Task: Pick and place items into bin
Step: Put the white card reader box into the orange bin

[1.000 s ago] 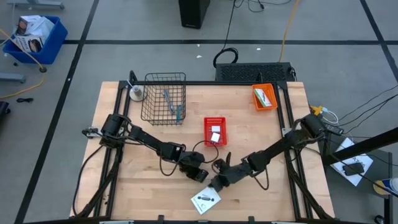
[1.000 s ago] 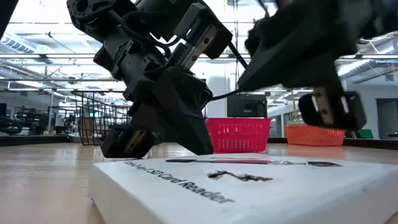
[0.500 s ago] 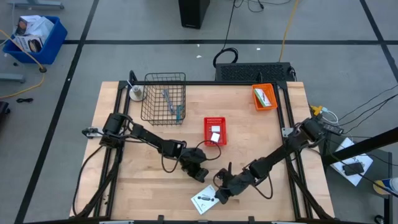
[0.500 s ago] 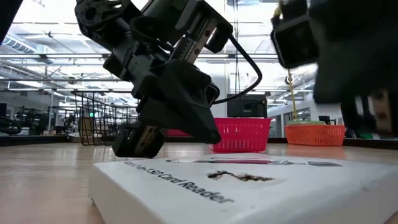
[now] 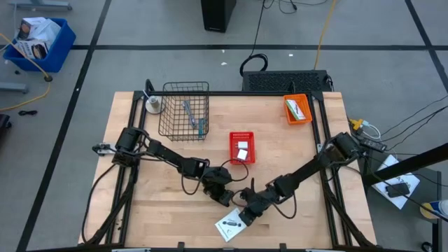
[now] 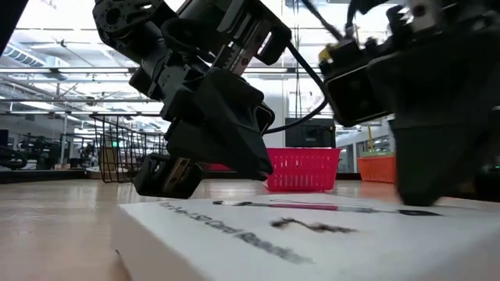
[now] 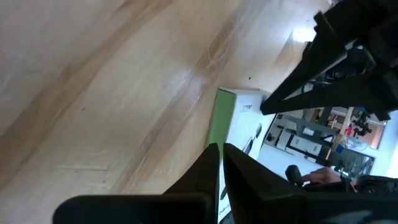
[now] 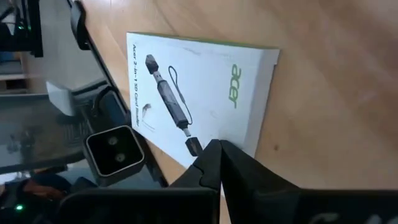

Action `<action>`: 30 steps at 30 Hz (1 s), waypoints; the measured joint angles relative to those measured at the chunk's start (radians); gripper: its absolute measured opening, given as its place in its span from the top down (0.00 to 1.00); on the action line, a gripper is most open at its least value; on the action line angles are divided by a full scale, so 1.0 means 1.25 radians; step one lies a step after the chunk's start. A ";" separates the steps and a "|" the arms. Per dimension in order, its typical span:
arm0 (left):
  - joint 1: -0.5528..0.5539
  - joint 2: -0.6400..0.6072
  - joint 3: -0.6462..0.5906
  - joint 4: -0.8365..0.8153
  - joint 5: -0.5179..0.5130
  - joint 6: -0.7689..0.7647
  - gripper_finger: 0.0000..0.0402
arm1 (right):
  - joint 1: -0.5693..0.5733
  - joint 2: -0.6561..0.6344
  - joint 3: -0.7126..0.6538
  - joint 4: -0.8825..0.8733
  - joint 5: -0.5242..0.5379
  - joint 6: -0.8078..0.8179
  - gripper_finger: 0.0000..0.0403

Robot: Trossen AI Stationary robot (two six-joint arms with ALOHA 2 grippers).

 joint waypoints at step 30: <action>0.031 -0.012 0.001 0.038 0.003 0.052 0.94 | -0.159 -0.239 -0.007 -0.262 -0.030 -0.446 1.00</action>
